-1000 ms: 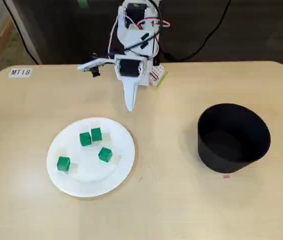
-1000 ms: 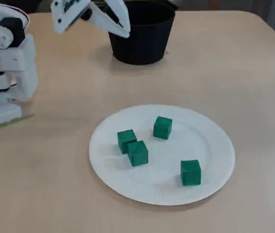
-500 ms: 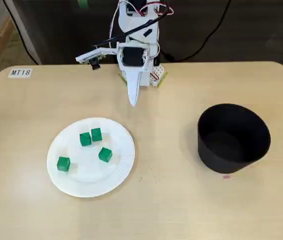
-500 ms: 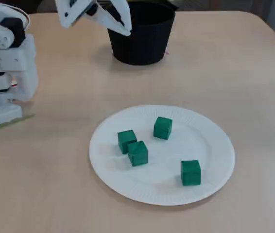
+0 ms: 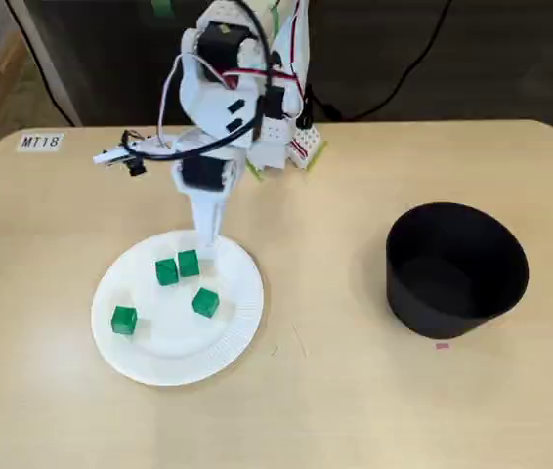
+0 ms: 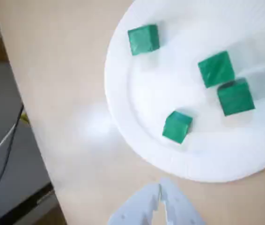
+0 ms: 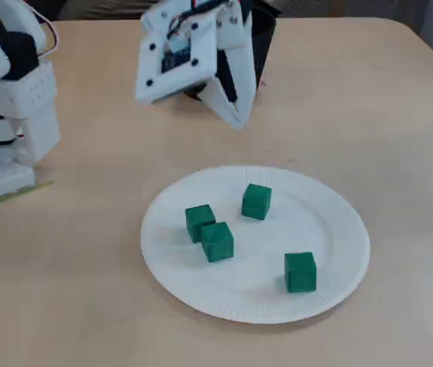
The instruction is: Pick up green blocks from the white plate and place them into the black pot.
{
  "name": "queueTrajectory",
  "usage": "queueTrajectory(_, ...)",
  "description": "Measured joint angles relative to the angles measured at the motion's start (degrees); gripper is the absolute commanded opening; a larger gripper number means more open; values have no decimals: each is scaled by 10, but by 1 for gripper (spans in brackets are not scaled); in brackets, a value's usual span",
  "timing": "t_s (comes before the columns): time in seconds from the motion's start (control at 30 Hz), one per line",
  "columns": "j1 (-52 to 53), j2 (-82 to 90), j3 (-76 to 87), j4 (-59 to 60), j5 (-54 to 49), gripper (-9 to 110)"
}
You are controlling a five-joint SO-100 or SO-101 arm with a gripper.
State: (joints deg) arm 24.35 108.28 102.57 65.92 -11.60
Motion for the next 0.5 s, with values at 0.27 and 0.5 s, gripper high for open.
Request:
queueTrajectory(0.27,50,-191,-133,66,-69,-2)
queueTrajectory(0.5,73,-405,-381,166,-107,1)
